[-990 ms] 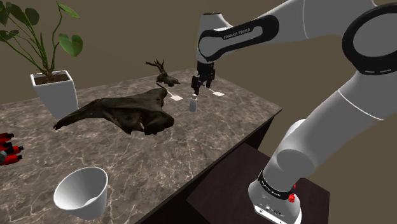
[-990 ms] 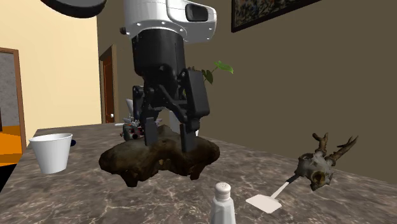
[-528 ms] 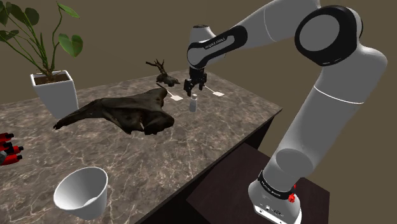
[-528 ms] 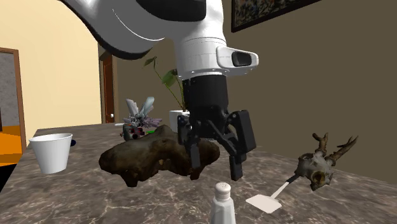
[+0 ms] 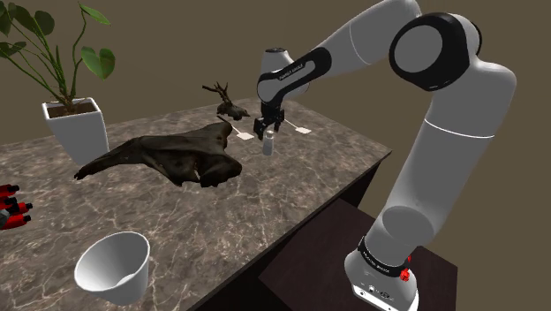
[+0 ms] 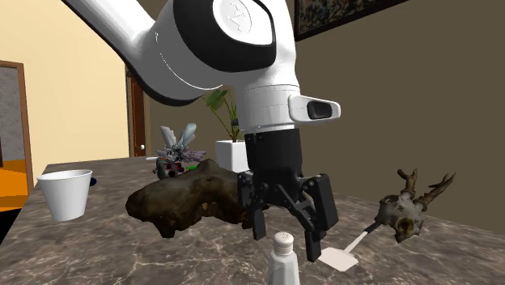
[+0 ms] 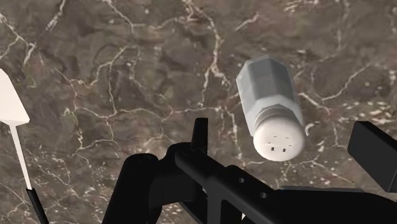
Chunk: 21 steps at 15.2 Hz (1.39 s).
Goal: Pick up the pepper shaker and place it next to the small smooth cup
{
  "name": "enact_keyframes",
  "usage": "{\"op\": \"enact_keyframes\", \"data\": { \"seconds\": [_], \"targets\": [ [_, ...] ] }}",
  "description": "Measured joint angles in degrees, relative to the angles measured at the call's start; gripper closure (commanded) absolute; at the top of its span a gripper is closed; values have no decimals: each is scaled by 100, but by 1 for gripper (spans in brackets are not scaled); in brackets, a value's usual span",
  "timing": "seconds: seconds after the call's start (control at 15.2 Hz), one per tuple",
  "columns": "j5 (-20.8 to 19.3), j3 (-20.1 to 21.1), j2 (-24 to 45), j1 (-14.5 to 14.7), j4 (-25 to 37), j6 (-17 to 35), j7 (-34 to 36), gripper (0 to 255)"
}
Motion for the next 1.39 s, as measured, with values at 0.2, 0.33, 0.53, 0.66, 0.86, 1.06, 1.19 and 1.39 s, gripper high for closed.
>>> {"op": "enact_keyframes", "data": {
  "seconds": [0.2,0.33,0.53,0.66,0.86,1.06,1.19,1.39],
  "targets": [
    [0,-2,67,-4,-33,100,6,0],
    [0,-2,74,-4,-35,110,7,0],
    [0,-2,76,-4,-35,113,7,255],
    [0,-2,75,-4,-34,113,7,255],
    [0,-2,74,-4,-33,114,6,255],
    [1,-2,76,-4,-30,113,6,255],
    [1,0,76,-3,-30,113,5,255],
    [4,1,-2,1,42,-40,-4,255]
  ]
}}
